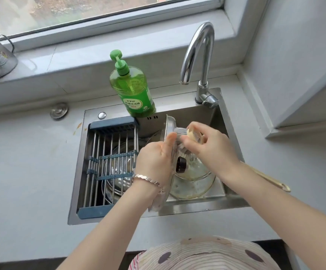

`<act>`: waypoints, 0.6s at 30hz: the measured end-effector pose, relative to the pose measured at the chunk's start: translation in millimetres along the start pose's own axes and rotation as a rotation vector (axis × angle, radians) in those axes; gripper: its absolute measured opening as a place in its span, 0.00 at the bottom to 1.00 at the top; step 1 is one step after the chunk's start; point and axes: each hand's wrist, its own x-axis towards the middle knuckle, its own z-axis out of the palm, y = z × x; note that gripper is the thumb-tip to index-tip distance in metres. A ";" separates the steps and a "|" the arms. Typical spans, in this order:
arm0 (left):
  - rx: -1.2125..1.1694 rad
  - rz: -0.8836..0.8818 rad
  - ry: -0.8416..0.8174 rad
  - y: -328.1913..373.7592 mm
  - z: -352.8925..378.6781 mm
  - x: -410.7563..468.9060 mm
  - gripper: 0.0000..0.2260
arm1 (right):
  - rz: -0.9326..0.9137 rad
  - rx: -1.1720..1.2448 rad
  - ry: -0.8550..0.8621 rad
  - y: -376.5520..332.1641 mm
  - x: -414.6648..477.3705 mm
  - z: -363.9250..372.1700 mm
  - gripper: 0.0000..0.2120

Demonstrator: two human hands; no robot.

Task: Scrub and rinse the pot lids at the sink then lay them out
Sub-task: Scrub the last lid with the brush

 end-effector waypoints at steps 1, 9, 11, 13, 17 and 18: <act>0.003 -0.008 -0.019 -0.5 0.6 -0.1 0.27 | -0.006 -0.007 0.011 1.7 3.2 -0.7 0.10; -0.211 -0.142 -0.309 -11.5 -11.9 -14.7 0.07 | 0.013 0.003 -0.030 5.5 10.0 -13.1 0.09; -0.193 -0.121 -0.257 -11.5 -8.0 -12.8 0.04 | -0.157 -0.148 -0.023 -4.2 -4.5 -8.3 0.09; -0.201 -0.080 -0.224 -10.9 -7.6 -10.8 0.07 | -0.311 -0.262 -0.028 -13.8 -23.3 -1.1 0.12; -0.026 -0.010 -0.256 -11.2 -8.7 -8.4 0.07 | -0.132 -0.118 -0.003 -1.1 3.3 -16.7 0.09; -0.006 -0.003 -0.260 -11.0 -7.9 -8.7 0.08 | -0.115 -0.132 0.023 2.5 9.8 -18.5 0.10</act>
